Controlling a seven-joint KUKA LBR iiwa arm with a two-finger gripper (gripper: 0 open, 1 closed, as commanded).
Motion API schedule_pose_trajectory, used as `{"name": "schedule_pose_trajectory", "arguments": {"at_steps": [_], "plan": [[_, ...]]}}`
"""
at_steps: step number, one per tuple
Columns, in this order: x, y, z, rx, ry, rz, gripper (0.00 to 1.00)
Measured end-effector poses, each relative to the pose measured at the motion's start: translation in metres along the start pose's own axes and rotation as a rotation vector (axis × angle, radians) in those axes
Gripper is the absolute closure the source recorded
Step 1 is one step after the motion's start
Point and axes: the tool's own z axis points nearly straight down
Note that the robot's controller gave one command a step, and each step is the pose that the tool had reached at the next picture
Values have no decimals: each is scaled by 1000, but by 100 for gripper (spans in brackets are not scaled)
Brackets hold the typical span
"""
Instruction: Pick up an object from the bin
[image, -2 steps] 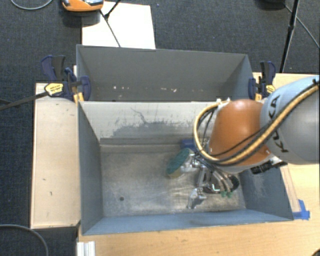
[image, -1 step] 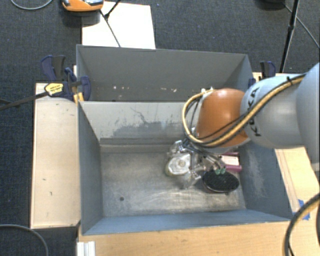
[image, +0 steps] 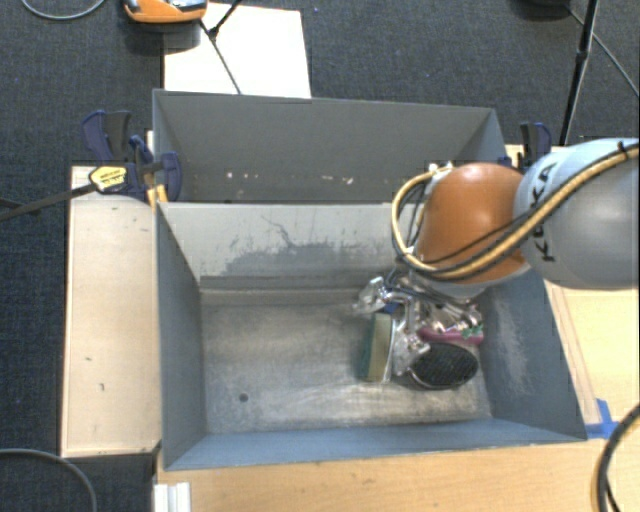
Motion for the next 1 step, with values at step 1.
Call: {"name": "schedule_pose_trajectory", "arguments": {"at_steps": [1], "plan": [[-38,9,1,-3,0,-200,0]]}}
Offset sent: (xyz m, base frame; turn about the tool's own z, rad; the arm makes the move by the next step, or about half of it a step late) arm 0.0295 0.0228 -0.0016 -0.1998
